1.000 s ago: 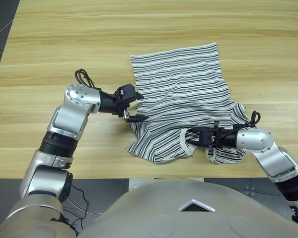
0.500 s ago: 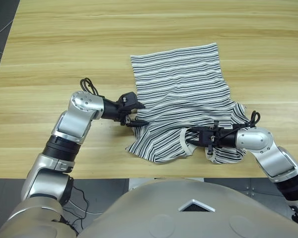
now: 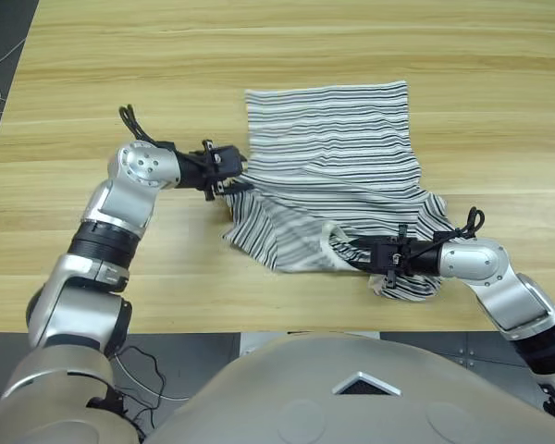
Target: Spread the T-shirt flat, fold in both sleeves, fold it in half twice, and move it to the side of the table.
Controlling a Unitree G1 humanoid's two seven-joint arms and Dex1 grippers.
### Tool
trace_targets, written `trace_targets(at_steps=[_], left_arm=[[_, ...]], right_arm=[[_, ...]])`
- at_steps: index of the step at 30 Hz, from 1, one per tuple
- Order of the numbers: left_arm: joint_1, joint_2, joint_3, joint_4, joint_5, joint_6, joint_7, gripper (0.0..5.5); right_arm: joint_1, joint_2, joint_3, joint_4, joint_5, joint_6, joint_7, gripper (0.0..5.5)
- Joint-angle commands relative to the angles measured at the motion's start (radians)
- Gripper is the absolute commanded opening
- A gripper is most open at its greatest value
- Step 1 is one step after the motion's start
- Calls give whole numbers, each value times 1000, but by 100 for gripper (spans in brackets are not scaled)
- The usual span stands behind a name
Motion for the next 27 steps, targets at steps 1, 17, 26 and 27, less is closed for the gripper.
trace_targets(at_steps=[1, 17, 26, 27], left_arm=[[20, -3, -64, 253, 145, -77, 94, 253], [54, -28, 124, -146, -322, 231, -334, 253], [-13, -48, 256, -266, -428, 394, -306, 253], [-10, -46, 264, -286, -441, 412, -312, 253]], right_arm=[[18, -15, -3, 25, -32, 21, 1, 174], [-31, 142, -260, -152, 456, 243, -12, 174], [-8, 11, -384, -96, 514, 296, 71, 174], [2, -13, -393, -75, 504, 286, 91, 174]])
